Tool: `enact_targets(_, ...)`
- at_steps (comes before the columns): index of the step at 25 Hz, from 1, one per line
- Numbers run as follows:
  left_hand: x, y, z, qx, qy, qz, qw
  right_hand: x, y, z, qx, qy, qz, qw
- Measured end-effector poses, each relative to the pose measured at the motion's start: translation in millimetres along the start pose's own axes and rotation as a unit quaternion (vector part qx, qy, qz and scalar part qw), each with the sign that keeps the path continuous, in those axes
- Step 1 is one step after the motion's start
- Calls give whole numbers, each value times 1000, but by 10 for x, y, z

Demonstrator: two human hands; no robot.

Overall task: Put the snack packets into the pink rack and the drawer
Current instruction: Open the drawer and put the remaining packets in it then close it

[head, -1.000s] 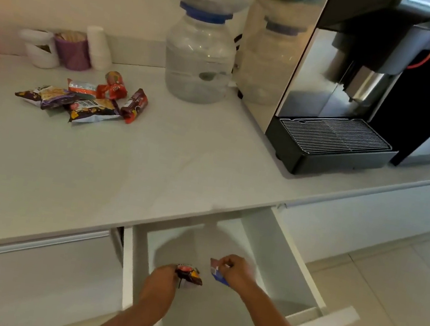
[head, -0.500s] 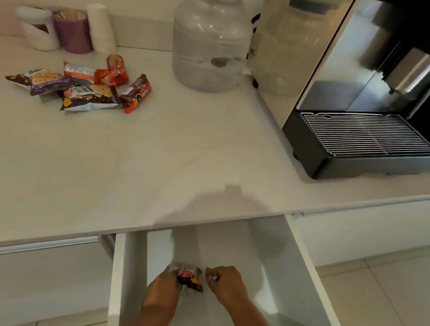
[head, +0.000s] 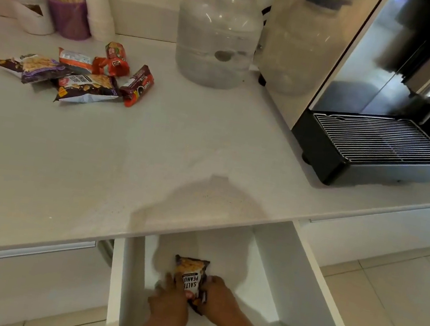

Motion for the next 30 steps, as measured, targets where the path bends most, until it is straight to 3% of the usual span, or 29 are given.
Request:
enact_targets(2, -63, 177, -28, -62, -35, 32, 997, 37, 100, -60, -9, -23, 11, 1000)
enact_targets(5, -260, 547, -187, -132, -121, -23, 984, 222, 460, -220, -48, -43, 37, 997)
enact_targets(7, -396, 911, -489, -195, -245, -49, 948, 397, 841, -405, -91, -21, 52, 994)
enact_targets(9, -377, 1375, -801, -277, -357, -70, 889, 624, 1309, -651, -175, 28, 65, 982)
enact_targets(11, -236, 1853, -932, -326, -402, -106, 849, 904, 1663, -873, -239, 89, 84, 963)
enact_targets(13, 68, 2283, -861, -389, -379, -112, 832, 1210, 1806, -906, -275, 159, 112, 941)
enact_targets(15, 525, 2624, -683, -443, -299, -94, 840, 1482, 1785, -777, -295, 201, 135, 924)
enact_targets(21, 1897, 3071, -175, -446, -12, -109, 888, 2209, 1486, -99, -318, 190, 45, 928)
enact_targets(25, 2016, 3340, 124, -431, -3, -153, 889, 2750, 1585, 280, -353, 201, 21, 914)
enact_targets(30, 1966, 3511, 385, -424, -44, -103, 899, 3063, 1947, 772, -340, 215, 91, 911)
Point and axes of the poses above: each hand's wrist, its own z-axis towards the middle knuckle, its own y-axis out of the back of the hand, x = y × z, the point moved 6 cm from there along z, towards the middle knuckle, and after that the axes turned 5 degrees about -x, right-handed, at the moved point
